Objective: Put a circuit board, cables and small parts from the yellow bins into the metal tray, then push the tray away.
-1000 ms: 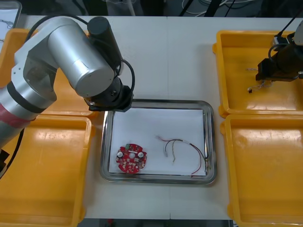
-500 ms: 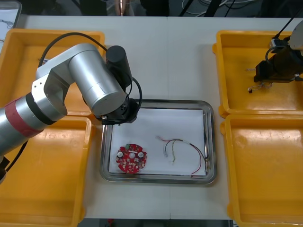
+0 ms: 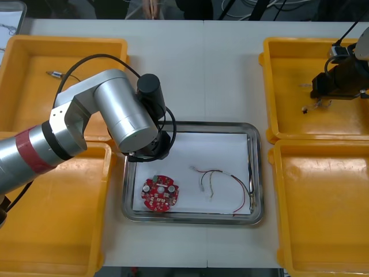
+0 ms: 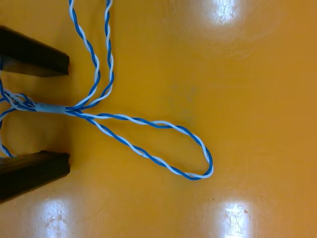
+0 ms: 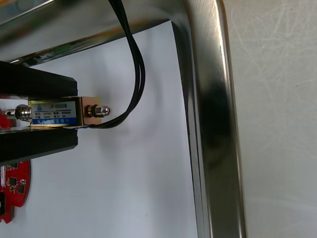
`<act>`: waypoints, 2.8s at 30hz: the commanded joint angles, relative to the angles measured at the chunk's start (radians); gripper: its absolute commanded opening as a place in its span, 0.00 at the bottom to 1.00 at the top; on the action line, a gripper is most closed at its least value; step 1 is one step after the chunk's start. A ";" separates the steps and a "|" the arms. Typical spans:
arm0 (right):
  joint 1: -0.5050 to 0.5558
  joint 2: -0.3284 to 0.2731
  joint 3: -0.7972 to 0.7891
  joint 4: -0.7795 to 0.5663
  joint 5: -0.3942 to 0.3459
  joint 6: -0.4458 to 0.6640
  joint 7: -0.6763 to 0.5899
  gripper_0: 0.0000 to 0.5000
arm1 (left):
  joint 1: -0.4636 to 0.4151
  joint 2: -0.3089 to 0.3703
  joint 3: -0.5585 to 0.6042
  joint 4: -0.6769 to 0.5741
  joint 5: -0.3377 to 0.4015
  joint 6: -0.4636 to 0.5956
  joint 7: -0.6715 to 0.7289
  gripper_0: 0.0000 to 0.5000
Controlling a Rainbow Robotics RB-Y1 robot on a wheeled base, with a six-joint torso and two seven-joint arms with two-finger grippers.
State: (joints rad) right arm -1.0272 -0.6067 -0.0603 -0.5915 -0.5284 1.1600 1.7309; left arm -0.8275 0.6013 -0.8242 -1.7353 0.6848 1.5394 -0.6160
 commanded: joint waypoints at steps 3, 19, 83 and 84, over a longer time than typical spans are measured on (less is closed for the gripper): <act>-0.001 -0.030 0.034 0.009 -0.007 -0.010 0.035 0.00 | -0.042 -0.006 -0.018 -0.007 -0.014 -0.021 0.062 0.00; -0.001 -0.057 0.017 -0.094 0.025 0.078 0.036 0.00 | -0.044 -0.003 -0.033 -0.009 -0.024 -0.022 0.085 1.00; 0.404 -0.180 0.204 -1.651 -0.406 0.760 0.007 0.00 | -0.113 0.222 0.657 0.246 0.044 0.168 0.022 1.00; 0.403 -0.180 0.231 -1.659 -0.406 0.760 0.010 0.00 | -0.113 0.222 0.665 0.266 0.033 0.156 0.021 1.00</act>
State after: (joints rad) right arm -0.6224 -0.7507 0.0898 -2.2013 -0.9289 1.9166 1.7433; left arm -0.8940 0.7687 -0.1964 -1.5035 0.7453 1.7334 -0.5988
